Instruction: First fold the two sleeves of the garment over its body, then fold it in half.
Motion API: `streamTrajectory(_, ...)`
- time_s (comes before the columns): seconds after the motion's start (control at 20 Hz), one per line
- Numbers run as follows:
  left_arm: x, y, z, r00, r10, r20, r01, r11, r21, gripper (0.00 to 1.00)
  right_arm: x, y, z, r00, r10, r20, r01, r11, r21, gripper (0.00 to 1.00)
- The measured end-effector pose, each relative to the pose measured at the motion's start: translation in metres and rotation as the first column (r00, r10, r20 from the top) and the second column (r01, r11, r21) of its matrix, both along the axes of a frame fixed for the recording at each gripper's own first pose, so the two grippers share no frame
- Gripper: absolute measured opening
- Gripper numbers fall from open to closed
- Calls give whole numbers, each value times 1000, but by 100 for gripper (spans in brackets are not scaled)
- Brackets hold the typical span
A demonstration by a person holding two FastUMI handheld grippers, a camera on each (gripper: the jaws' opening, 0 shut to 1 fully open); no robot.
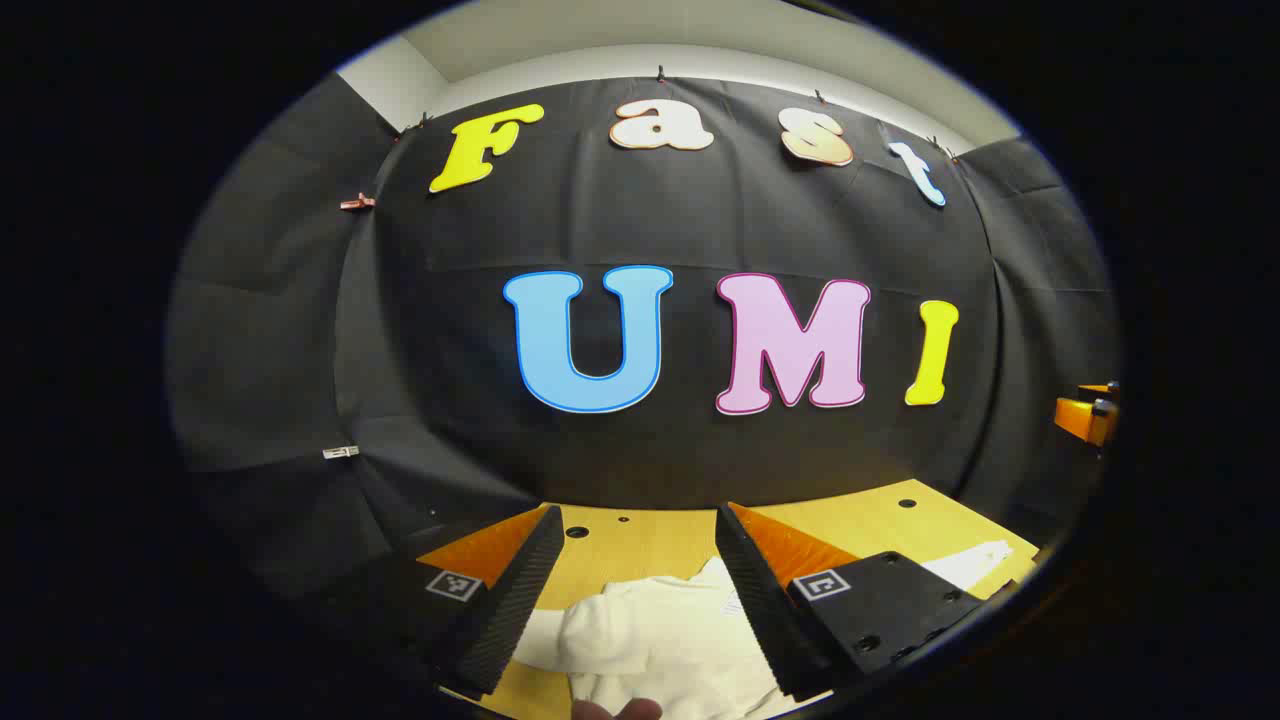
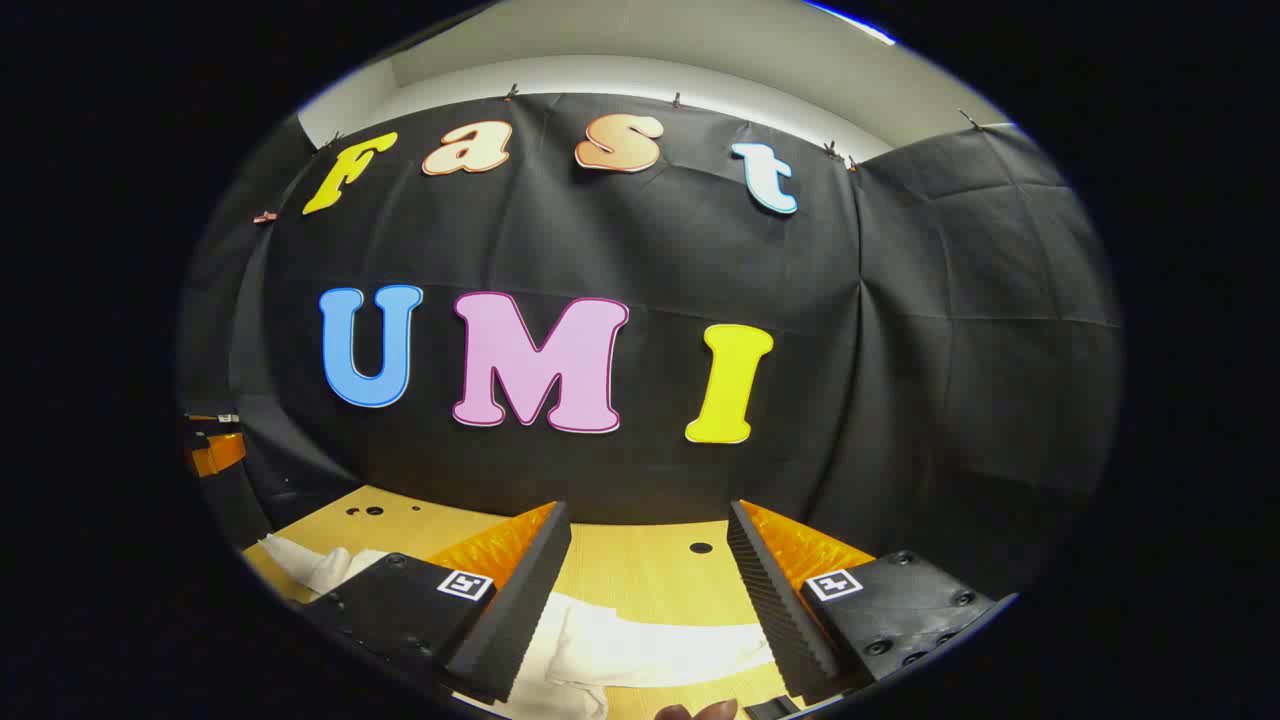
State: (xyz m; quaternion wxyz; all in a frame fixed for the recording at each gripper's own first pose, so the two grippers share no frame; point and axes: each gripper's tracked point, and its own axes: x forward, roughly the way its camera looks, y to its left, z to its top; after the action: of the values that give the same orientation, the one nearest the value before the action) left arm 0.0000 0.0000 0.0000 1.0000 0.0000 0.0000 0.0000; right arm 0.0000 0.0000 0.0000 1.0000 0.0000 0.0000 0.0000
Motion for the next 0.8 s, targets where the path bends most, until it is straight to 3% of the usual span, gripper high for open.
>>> streamTrajectory(0.8, 22, -44, -6, 1000, -9, -30, 9, 1000, 11, 97, 32, -36, -20, 999, -11, -45, 11, 1000, -3, 97)
